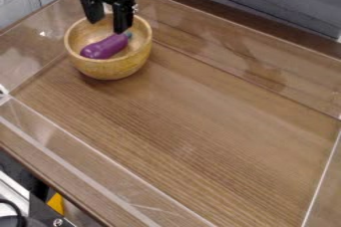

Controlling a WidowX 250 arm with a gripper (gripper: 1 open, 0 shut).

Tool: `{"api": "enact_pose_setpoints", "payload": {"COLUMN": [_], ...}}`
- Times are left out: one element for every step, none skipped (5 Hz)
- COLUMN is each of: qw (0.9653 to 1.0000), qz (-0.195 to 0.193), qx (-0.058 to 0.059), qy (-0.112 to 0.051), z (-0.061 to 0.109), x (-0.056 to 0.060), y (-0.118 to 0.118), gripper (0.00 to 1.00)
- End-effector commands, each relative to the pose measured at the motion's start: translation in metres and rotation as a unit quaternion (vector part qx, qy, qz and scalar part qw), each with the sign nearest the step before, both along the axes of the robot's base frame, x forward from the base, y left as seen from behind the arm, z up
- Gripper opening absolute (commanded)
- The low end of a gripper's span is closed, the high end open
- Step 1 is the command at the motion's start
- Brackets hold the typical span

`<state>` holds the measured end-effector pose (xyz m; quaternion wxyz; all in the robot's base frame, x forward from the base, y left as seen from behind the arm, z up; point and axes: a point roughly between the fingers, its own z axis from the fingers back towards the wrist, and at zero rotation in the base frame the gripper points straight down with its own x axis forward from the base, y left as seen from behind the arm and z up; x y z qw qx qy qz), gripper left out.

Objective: Remove the purple eggplant from inside the brown bowl and put it on the table

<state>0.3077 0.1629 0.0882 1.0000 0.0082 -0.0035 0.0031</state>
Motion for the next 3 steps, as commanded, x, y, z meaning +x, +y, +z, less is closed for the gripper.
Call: {"api": "enact_pose_setpoints", "payload": {"qw": [0.9995, 0.9995, 0.9995], "qz": [0.004, 0.006, 0.007], "qx": [0.014, 0.018, 0.022], "qy": [-0.029, -0.025, -0.021], "z": [0.017, 0.011, 0.005], "x": [0.007, 0.006, 0.005], "y": [0.008, 0.008, 0.009], "gripper": [1.00, 1.00, 1.00]}}
